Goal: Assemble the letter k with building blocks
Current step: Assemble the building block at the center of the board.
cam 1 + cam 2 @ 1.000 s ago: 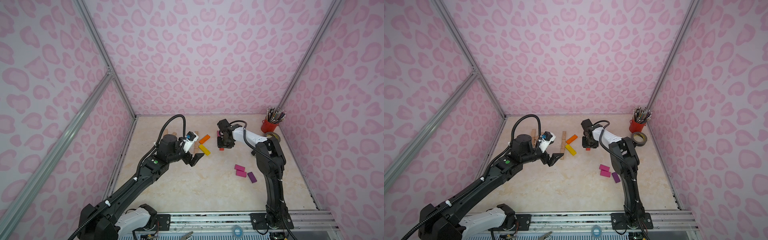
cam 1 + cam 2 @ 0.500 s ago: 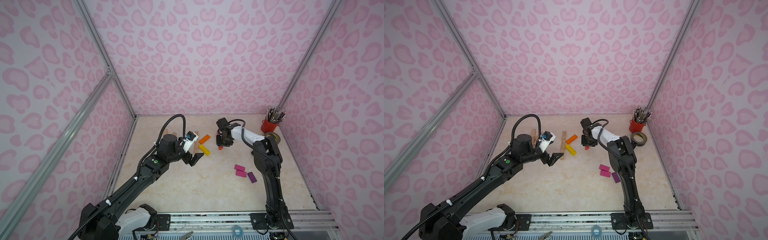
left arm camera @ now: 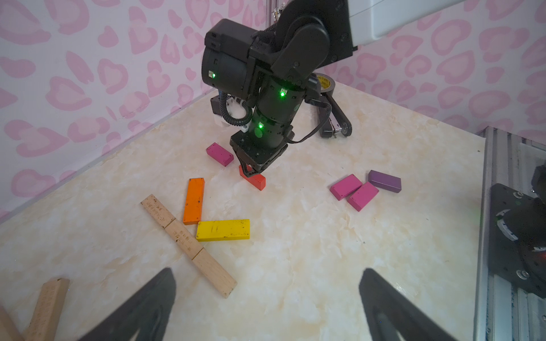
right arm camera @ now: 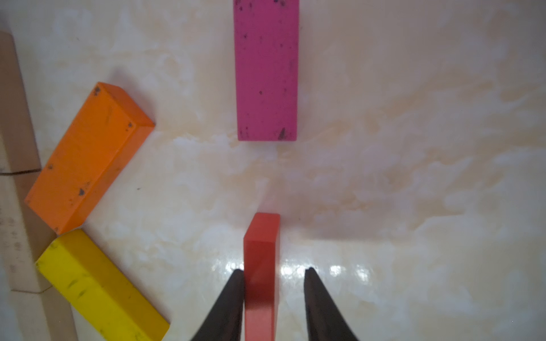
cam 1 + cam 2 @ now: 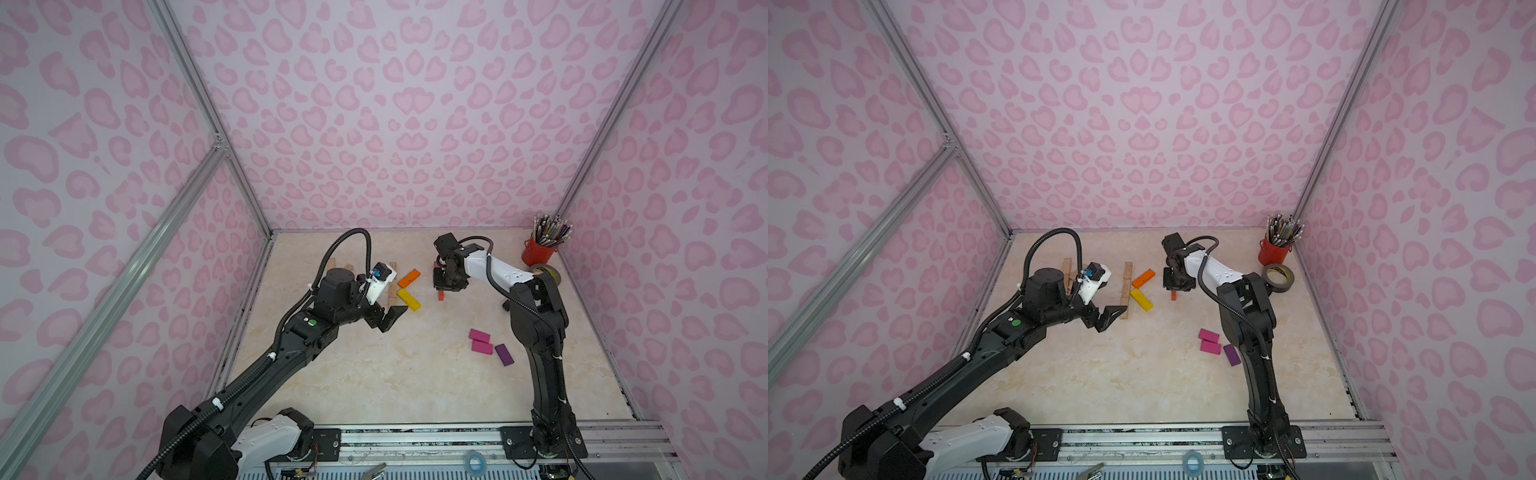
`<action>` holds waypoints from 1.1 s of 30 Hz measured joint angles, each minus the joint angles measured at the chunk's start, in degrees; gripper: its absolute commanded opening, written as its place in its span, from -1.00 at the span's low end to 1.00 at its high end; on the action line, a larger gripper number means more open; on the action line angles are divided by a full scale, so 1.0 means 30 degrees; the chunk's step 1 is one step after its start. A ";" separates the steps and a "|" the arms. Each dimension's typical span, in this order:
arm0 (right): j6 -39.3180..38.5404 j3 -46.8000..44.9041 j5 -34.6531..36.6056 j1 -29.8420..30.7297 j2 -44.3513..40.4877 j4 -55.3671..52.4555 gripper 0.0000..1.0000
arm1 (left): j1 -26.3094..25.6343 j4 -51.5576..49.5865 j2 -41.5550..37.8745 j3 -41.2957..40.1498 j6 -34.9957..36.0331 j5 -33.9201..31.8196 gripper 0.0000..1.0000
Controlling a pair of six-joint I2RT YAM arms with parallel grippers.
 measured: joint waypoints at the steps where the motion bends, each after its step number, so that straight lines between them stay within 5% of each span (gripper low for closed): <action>1: 0.0000 -0.0262 0.0007 -0.0058 -0.0168 0.0138 -0.44 | 0.0007 0.0000 0.0000 0.0000 0.0000 0.0000 0.98; 14: 0.0444 -0.1800 -0.1938 -0.0889 -0.0423 0.1756 -0.38 | 0.0029 -0.0051 0.0117 0.0066 0.0007 -0.0036 0.98; 28: 0.0291 -0.1719 -0.0058 -0.0102 -0.1202 0.1457 0.14 | 0.0029 -0.0051 0.0124 0.0095 0.0066 -0.0044 0.98; 33: 0.0364 -0.1209 0.0882 0.0262 -0.0583 0.1188 0.09 | 0.0029 -0.0051 0.0095 0.0095 0.0262 -0.0051 0.97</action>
